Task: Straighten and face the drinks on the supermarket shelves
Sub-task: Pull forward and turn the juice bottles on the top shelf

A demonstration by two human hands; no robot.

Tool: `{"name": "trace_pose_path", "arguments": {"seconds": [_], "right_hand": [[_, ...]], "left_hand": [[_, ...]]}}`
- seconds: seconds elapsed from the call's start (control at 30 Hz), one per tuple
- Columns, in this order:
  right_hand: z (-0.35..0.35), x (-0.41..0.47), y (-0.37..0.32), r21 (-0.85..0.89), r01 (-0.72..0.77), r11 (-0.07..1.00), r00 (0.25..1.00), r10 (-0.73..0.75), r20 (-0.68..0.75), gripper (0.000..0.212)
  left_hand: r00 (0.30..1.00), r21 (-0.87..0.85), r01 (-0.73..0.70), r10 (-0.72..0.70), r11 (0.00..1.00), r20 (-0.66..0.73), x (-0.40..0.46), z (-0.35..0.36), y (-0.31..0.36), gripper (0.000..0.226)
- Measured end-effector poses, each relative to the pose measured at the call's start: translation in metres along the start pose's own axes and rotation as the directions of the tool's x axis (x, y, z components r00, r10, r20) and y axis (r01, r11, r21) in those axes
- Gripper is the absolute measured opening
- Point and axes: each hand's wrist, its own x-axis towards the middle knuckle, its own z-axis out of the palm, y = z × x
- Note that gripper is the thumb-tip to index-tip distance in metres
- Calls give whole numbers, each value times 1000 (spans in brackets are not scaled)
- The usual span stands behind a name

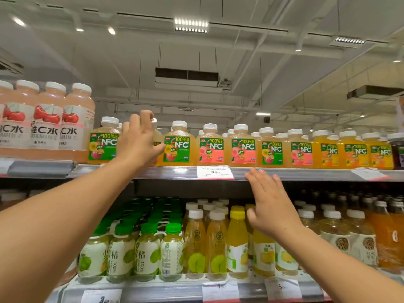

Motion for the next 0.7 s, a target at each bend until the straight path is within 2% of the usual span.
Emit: {"name": "trace_pose_path", "arguments": {"seconds": [0.13,0.2,0.3,0.37,0.4,0.5,0.63,0.7], "right_hand": [[-11,2,7,64,69,996,996,-73,57,82],[-20,6,19,164,100,981,991,-113,74,75],[-44,19,53,408,-18,913,1000,7,30,47],[-55,39,83,421,-64,905,992,105,-74,29],[-58,52,99,414,-102,904,983,156,-98,27],[-64,91,129,464,-194,864,965,254,-69,39],[-63,132,129,562,-193,804,980,190,64,69],[-59,148,121,569,-214,794,977,178,119,74]], "left_hand": [[996,85,-46,52,995,-67,-14,-10,15,60],[989,94,-108,116,990,-87,-20,-19,24,60],[973,97,-204,213,974,-94,-31,-33,45,61],[968,113,-221,232,969,-95,-42,-37,61,64],[969,119,-217,229,969,-95,-47,-37,69,66],[982,89,-159,166,983,-84,-62,-37,92,69],[996,22,-79,80,997,-45,-77,-32,112,69],[998,4,-57,57,998,-25,-83,-30,118,70]]}}
